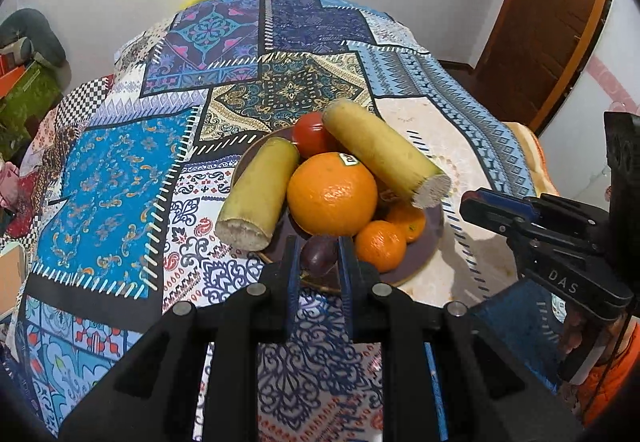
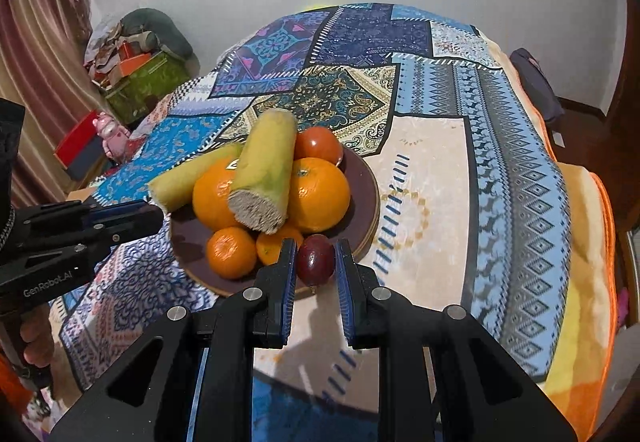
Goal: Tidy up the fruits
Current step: 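Carry both dates onto the plate with both grippers, then open both grippers to release the dates on the plate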
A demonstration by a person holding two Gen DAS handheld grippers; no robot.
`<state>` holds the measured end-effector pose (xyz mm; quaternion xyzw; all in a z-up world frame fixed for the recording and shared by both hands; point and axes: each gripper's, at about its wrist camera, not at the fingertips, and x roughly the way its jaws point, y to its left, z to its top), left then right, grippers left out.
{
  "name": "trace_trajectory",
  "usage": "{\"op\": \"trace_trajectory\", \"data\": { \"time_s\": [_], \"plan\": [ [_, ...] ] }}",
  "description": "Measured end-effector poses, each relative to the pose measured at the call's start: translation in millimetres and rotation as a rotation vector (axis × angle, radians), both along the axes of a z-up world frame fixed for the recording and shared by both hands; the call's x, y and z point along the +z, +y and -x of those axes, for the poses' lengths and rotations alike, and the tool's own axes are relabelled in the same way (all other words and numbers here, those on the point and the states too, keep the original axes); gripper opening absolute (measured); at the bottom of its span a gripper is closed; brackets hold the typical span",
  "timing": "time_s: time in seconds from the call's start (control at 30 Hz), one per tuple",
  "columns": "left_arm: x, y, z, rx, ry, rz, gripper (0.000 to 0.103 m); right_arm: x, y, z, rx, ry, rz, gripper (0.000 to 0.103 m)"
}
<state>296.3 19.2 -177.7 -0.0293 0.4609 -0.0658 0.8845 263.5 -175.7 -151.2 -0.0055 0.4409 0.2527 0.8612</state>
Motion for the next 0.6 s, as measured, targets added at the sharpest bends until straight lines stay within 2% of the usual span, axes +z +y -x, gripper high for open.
{"op": "trace_trajectory", "data": {
  "time_s": [0.6],
  "plan": [
    [-21,1,-20,0.0,0.045,0.025,0.019,-26,7,-18,-0.003,0.061,-0.001,0.018]
  ]
}}
